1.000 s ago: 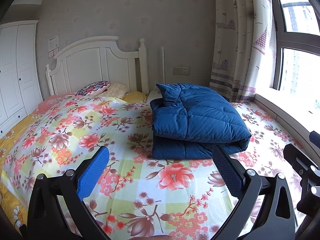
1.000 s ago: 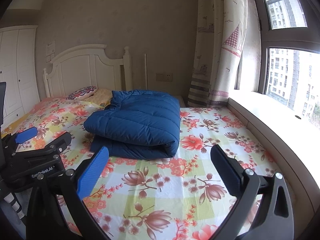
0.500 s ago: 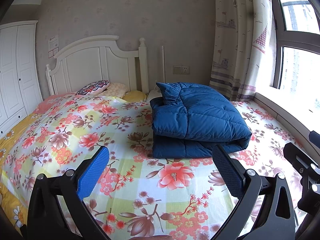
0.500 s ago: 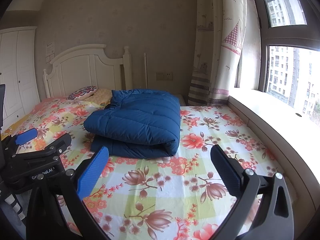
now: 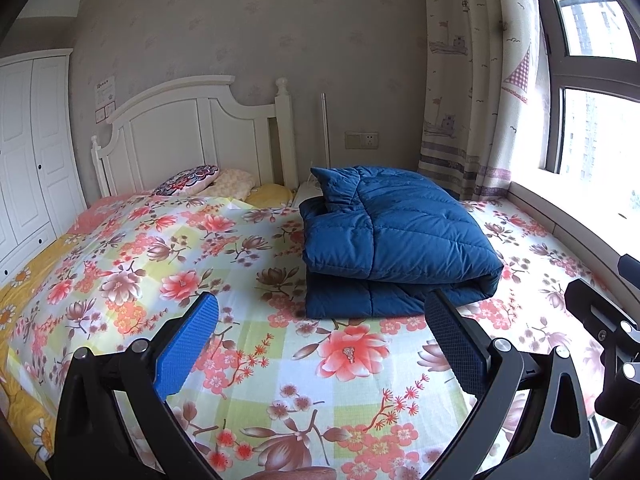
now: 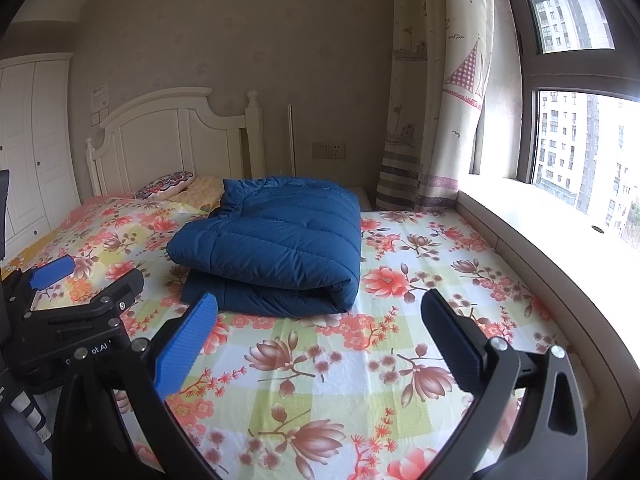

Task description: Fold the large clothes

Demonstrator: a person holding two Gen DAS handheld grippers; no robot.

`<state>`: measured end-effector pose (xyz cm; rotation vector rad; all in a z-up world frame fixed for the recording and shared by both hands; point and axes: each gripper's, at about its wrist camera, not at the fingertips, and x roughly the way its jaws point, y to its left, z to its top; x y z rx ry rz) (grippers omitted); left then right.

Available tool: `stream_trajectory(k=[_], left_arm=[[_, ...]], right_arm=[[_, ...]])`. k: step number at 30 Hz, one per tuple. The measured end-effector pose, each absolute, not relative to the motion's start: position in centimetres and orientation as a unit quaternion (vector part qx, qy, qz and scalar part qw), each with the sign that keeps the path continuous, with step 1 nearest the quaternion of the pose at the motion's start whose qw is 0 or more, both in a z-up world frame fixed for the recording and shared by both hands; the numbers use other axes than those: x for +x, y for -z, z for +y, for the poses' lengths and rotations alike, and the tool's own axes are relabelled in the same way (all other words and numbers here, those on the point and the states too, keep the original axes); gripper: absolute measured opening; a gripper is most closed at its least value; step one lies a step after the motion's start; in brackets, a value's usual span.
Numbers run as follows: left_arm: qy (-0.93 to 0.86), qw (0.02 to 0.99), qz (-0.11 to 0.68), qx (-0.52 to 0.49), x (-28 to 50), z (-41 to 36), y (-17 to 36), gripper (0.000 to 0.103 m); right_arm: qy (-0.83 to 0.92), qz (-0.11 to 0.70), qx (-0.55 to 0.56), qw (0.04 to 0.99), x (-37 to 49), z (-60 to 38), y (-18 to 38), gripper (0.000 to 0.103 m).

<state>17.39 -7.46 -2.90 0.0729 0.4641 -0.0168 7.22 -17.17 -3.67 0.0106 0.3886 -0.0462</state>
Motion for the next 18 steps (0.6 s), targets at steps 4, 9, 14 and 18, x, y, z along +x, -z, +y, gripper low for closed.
stream_trajectory(k=[4,9,14,18], left_arm=[[0.008,0.973,0.227,0.037,17.5,-7.4,2.5,0.099],[0.012,0.974,0.225,0.035,17.8,-7.4,2.1,0.099],[0.018,0.974,0.225,0.031,18.5,-7.6,2.0,0.099],[0.025,0.975,0.221,0.022,19.2,-7.6,2.4,0.099]], right_arm=[[0.024,0.192,0.005,0.981,7.2,-16.9,3.6,0.101],[0.024,0.189,0.004,0.982,7.4,-16.8,3.1,0.101],[0.026,0.189,0.003,0.982,7.8,-16.8,2.6,0.101],[0.029,0.194,0.001,0.981,8.6,-16.9,2.5,0.101]])
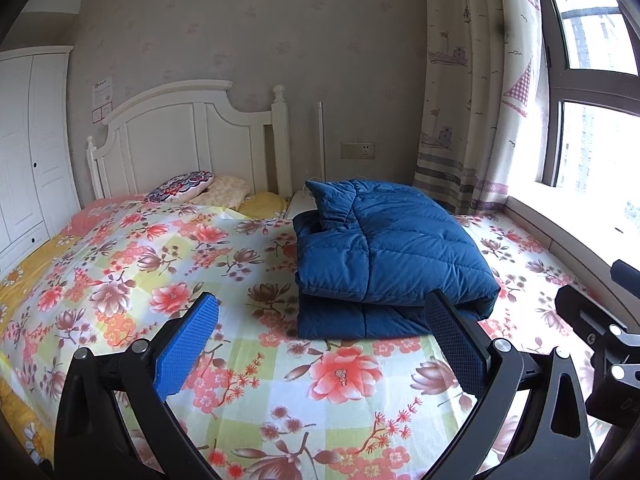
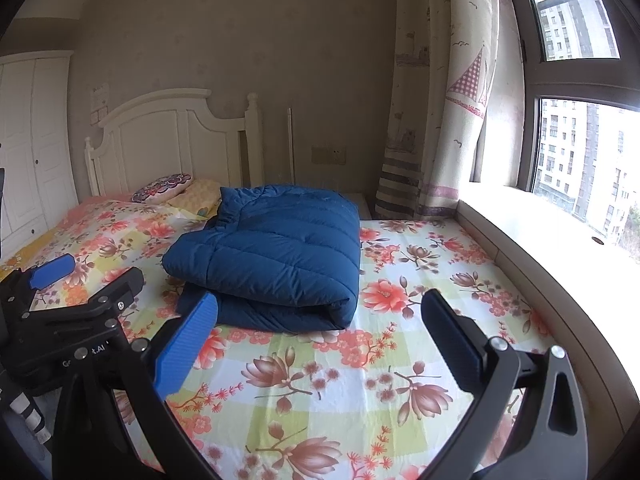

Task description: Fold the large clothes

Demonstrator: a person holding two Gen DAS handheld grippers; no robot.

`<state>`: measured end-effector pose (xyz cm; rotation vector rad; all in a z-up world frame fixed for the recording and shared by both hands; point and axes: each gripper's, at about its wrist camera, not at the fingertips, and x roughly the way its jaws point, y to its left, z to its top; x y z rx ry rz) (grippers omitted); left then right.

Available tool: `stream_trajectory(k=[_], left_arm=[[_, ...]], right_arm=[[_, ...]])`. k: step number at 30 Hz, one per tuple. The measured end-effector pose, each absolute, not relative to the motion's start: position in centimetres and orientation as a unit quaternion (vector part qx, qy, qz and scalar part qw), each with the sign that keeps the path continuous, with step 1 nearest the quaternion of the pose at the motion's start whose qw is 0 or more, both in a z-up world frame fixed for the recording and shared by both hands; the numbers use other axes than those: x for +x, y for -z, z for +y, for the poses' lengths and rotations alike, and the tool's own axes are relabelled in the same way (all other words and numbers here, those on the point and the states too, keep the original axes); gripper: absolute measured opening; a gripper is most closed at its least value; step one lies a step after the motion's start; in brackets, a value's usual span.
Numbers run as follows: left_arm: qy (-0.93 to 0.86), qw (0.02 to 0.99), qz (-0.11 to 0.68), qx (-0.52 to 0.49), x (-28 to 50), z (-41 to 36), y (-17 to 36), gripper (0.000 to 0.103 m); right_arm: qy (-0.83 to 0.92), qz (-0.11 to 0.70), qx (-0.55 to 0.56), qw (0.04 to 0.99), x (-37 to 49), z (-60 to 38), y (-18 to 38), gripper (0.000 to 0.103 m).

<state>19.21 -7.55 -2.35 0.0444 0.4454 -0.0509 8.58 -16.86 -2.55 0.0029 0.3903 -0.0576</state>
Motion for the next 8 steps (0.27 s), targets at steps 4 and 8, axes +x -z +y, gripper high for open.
stream_trajectory(k=[4,8], left_arm=[[0.035,0.966,0.255,0.017,21.2,-7.2,3.4,0.099],[0.045,0.946,0.321,0.014,24.6,-4.9,6.0,0.099]], right_arm=[[0.033,0.209,0.003,0.977,9.9,-17.0,3.1,0.101],[0.038,0.228,-0.006,0.973,11.7,-17.8,4.1,0.101]])
